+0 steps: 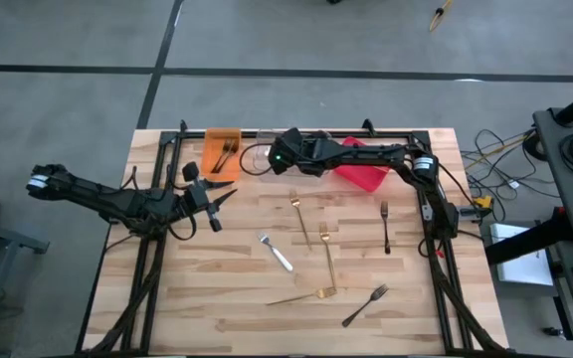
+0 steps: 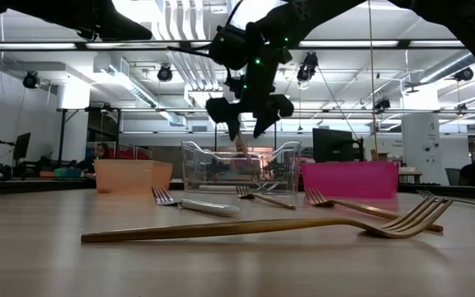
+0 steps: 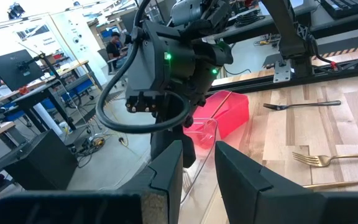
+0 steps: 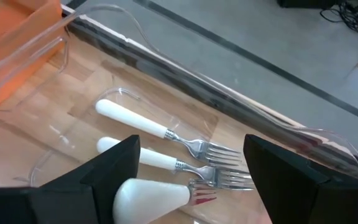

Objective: Sort silverware by color (type)
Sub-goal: Put the white fork into the transparent bin

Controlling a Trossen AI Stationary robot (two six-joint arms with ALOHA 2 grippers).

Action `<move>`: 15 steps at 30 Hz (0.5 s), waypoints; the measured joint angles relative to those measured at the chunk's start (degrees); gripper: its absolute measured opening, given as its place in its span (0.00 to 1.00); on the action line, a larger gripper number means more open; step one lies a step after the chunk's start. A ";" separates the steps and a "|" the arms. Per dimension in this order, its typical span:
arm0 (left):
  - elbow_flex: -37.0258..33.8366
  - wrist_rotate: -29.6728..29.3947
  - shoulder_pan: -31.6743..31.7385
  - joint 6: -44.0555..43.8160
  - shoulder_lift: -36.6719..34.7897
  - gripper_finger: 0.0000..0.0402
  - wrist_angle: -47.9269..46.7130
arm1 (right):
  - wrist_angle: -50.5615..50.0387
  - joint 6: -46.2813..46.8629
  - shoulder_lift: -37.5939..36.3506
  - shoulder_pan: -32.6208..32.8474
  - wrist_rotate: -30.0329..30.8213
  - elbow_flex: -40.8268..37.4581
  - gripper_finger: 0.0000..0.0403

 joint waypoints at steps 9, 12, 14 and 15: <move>0.00 0.01 0.00 -0.01 0.00 0.19 0.01 | 0.21 -0.02 -0.10 0.00 -0.24 2.74 0.69; 0.00 0.01 0.00 -0.01 0.00 0.19 0.02 | 0.23 -0.01 -0.10 0.00 -0.25 3.15 0.69; 0.00 0.01 0.00 -0.01 0.00 0.19 0.02 | 0.18 -0.10 -0.10 0.00 -0.26 3.55 0.69; 0.00 0.01 0.00 -0.01 0.00 0.19 0.02 | 0.15 -0.33 -0.10 0.00 -0.26 3.84 0.69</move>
